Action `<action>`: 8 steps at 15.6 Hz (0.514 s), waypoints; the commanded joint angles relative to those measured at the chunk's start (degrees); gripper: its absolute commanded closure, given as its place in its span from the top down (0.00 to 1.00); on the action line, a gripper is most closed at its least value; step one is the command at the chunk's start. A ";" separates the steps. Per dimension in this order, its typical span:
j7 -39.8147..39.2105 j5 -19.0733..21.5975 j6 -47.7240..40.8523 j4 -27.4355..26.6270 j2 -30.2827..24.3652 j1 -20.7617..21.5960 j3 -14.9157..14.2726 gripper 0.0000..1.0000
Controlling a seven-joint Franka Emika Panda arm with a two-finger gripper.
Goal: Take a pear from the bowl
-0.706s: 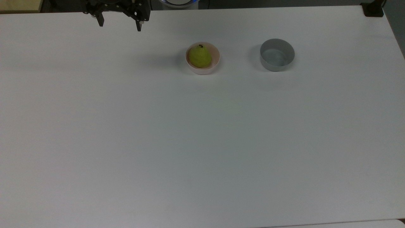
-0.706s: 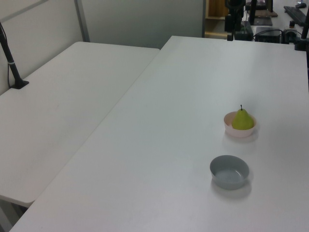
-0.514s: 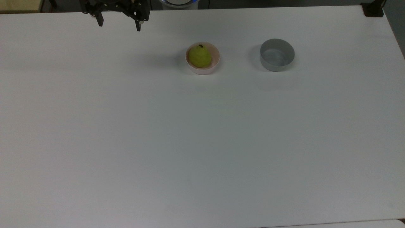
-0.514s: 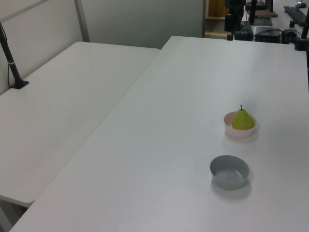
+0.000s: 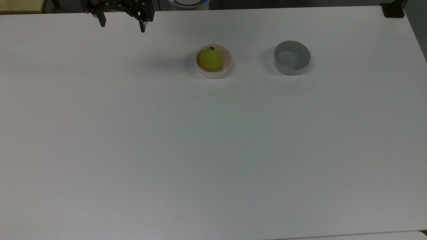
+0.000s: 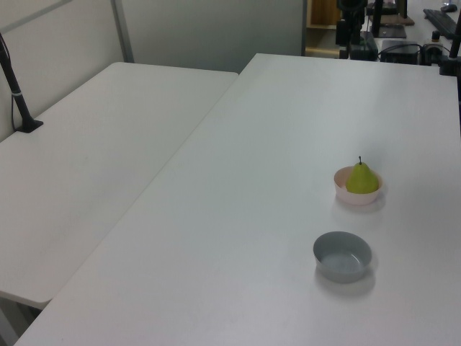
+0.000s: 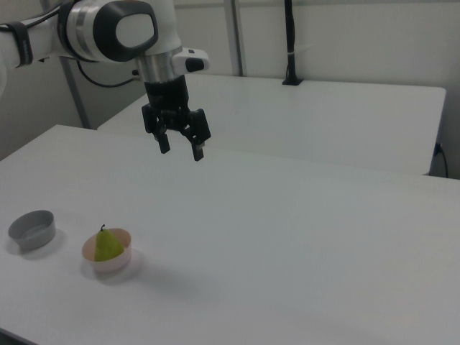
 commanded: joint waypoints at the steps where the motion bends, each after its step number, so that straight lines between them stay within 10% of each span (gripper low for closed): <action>1: -0.07 0.38 0.67 0.63 0.21 0.60 -0.40 1.00; 8: -0.07 0.47 0.76 -0.69 -0.84 4.28 -2.06 1.00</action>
